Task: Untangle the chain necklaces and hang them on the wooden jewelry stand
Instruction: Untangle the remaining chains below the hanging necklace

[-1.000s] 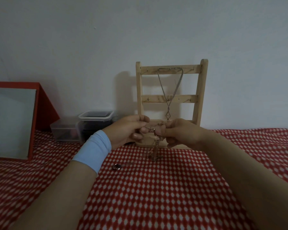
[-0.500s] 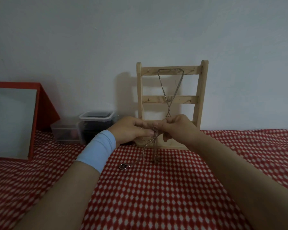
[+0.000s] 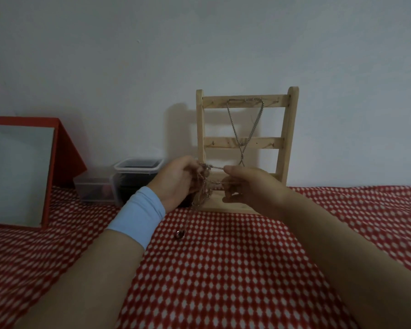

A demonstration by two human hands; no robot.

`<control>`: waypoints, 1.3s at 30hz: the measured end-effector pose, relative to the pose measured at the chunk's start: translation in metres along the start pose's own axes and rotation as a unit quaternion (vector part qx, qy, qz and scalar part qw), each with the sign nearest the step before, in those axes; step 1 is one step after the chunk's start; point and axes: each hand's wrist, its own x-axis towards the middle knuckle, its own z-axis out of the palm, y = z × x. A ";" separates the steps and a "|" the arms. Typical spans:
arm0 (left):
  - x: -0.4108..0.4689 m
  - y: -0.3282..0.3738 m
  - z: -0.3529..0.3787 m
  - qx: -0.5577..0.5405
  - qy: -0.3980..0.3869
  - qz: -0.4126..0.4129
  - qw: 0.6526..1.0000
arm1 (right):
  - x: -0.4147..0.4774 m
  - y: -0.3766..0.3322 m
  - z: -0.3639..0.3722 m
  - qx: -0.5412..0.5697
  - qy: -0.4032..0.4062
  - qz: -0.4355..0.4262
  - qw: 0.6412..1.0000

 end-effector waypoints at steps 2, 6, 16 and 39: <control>0.003 -0.005 0.003 0.022 -0.030 -0.001 0.999 | 0.000 -0.002 0.001 0.070 0.010 -0.022 0.997; 0.002 -0.006 0.007 0.008 -0.049 -0.033 0.998 | 0.001 -0.007 0.001 0.197 0.019 -0.035 0.980; 0.000 -0.010 0.011 0.157 -0.009 -0.060 0.986 | 0.002 -0.005 -0.005 -0.193 0.235 -0.107 0.947; -0.004 0.001 0.007 0.283 -0.037 -0.033 0.958 | -0.009 -0.012 -0.008 -0.248 0.033 0.020 0.968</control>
